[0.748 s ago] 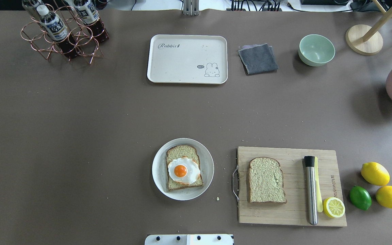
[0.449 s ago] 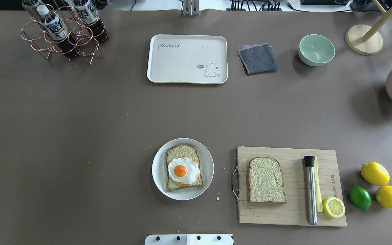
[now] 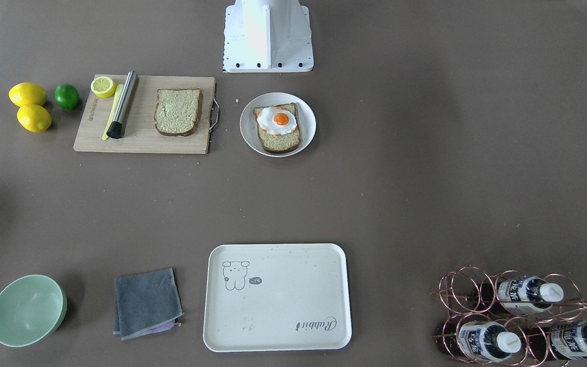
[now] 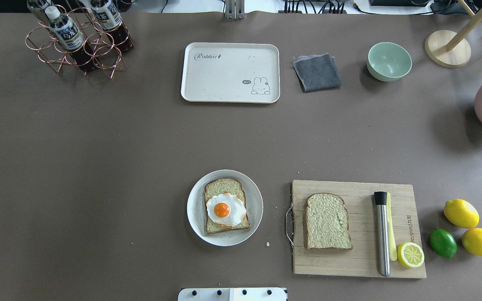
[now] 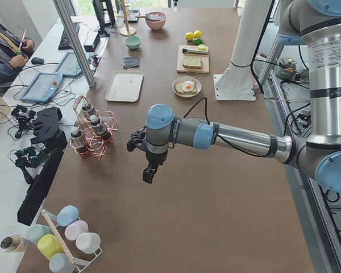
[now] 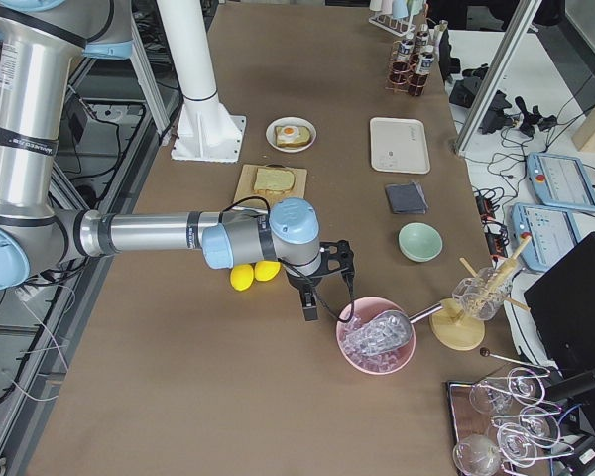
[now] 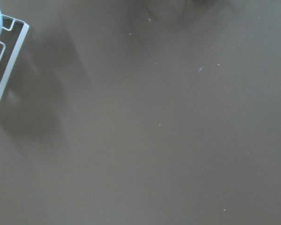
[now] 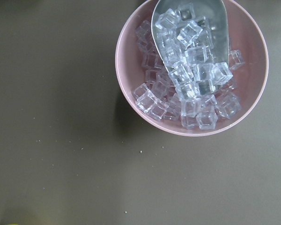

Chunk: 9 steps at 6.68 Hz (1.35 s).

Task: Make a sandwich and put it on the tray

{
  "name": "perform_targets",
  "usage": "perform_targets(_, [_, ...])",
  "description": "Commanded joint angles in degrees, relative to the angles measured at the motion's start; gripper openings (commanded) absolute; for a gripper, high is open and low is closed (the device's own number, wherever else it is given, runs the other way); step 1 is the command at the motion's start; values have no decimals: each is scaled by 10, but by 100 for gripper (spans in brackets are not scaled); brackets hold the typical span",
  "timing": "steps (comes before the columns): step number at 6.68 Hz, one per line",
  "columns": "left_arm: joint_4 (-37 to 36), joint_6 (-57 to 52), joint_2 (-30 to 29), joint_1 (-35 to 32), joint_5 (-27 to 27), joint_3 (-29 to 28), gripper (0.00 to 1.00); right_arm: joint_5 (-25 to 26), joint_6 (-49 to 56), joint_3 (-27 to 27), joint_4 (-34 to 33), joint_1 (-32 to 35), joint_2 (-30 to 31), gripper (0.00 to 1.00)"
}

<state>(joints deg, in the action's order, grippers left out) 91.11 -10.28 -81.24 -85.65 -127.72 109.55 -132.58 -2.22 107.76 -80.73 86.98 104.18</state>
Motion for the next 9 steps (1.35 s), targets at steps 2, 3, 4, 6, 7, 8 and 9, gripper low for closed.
perform_targets(2, [-8, 2, 2, 0, -1, -4, 98, 14, -1, -14, 0, -1, -4, 100])
perform_targets(3, [-29, 2, 3, -2, -12, 7, 98, 12, -1, -18, 0, -1, -3, 100])
perform_targets(4, [-31, -2, 1, -4, -18, 0, 98, 7, -1, -15, 0, -1, -2, 100])
perform_targets(6, [-30, 1, 6, -5, -19, 7, 98, 2, -2, -13, 3, -1, -2, 100])
perform_targets(7, [-30, 3, 6, -4, -19, 8, 98, -14, -2, -13, 4, -1, -1, 100])
perform_targets(8, [-36, 4, 6, -4, -19, 5, 98, -35, -2, -12, 7, -1, -1, 100])
perform_targets(9, [-46, 2, 6, -5, -19, 0, 98, -72, -2, -7, 7, -2, 0, 100])
